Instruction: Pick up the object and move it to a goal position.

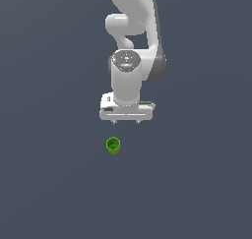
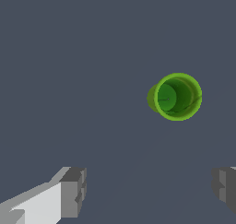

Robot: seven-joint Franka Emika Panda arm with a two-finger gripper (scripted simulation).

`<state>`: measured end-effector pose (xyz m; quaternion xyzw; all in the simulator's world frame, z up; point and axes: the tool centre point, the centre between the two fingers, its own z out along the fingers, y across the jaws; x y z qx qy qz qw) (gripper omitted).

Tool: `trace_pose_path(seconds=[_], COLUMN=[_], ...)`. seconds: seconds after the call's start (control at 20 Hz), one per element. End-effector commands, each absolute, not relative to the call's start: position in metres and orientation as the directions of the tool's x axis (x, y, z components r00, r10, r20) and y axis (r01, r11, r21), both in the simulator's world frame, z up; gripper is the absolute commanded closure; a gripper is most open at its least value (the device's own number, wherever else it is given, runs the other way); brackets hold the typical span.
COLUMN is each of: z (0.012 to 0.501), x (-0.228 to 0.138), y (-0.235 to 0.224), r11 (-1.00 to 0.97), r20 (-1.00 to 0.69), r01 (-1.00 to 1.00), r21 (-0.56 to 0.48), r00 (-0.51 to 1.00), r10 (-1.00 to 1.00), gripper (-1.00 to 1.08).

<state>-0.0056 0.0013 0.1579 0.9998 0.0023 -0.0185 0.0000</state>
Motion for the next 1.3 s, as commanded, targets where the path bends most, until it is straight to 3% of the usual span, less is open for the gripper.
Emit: trace_pose_path(seconds=[0.0,0.7,1.25], z=[0.154,0.104,0.092], x=[-0.001,0.045,0.052], y=[-0.003,-0.052,-0.062], r11=[-1.0,-1.0,-1.0], r20=[-0.035,-0.006,-0.002], r01=[0.003,-0.009,-0.012], r21=[0.0,0.0,0.0], r00=[0.999,1.0,1.0], r10=[0.003,-0.009,-0.012], gripper=[-0.92,-0.92,-0.92])
